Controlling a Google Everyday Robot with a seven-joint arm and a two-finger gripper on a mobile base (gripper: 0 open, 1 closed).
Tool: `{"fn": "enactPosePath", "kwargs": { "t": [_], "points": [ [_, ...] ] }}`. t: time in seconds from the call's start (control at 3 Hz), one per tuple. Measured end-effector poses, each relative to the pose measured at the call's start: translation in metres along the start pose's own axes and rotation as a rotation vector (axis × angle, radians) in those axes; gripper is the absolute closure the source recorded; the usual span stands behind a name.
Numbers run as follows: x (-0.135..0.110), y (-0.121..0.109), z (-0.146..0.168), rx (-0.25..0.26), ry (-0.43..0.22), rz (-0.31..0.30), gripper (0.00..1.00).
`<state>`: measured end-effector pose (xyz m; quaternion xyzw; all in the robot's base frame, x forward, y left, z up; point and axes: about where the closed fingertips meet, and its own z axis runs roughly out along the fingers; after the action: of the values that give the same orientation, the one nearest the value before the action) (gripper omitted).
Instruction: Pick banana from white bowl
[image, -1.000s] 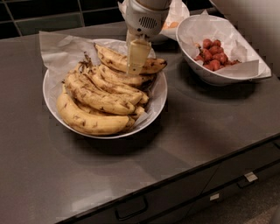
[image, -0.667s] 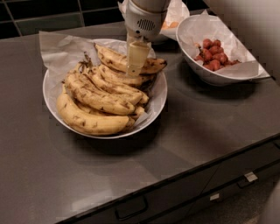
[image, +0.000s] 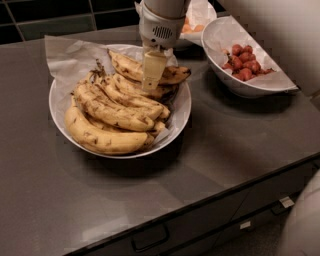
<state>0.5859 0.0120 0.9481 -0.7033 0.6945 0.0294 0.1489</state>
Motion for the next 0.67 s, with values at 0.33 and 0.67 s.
{"fn": "enactPosePath", "kwargs": {
  "t": [0.33, 0.67],
  "points": [
    [-0.0015, 0.0000, 0.0083, -0.025, 0.005, -0.006, 0.36],
    [-0.0030, 0.0002, 0.0121, -0.037, 0.017, -0.019, 0.55]
  ]
}}
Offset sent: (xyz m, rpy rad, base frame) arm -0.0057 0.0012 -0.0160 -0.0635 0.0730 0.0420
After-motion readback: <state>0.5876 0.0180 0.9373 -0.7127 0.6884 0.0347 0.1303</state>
